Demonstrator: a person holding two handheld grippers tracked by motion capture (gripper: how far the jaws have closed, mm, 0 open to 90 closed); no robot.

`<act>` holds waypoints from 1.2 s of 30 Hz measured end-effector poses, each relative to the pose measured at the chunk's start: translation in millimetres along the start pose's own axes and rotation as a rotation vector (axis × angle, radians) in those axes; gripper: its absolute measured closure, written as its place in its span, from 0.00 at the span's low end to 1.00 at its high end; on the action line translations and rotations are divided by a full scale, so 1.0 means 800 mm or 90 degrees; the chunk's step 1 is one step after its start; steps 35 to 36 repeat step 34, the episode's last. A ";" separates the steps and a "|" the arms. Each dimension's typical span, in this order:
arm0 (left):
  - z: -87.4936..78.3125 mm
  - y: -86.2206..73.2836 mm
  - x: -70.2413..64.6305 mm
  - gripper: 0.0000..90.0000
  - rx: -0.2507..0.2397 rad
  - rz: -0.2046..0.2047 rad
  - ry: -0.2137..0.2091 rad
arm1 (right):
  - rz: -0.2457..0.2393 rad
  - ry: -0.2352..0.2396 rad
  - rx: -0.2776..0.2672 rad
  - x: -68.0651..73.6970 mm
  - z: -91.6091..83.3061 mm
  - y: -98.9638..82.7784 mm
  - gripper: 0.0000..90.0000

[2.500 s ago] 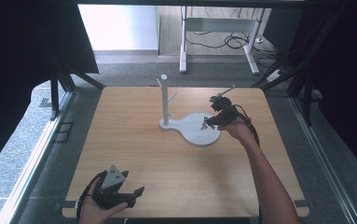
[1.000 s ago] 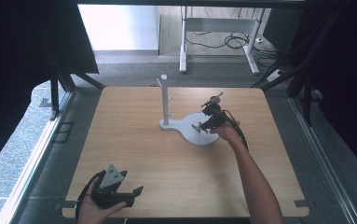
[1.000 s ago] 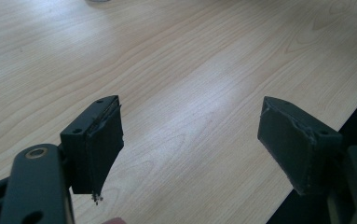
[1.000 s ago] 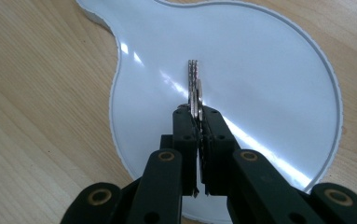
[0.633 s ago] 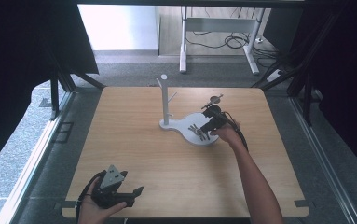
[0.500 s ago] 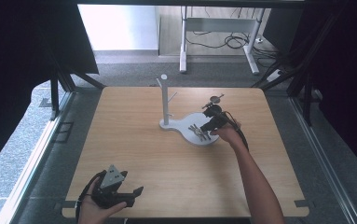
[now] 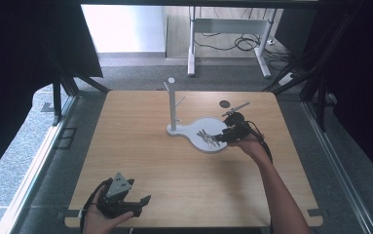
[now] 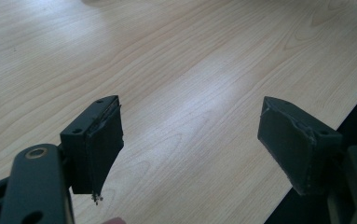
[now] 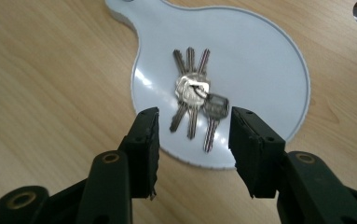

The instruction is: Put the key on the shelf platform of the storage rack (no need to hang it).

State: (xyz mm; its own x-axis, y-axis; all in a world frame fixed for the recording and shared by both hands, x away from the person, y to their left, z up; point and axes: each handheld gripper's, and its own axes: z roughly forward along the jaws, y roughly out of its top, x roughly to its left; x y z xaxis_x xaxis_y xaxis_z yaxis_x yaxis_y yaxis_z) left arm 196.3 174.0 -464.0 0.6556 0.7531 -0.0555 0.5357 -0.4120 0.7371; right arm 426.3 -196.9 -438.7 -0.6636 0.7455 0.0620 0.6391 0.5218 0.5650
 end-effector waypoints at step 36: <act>0.013 0.004 -0.009 0.25 0.021 0.008 0.004 | 0.015 -0.026 -0.031 0.004 -0.044 -0.172 0.43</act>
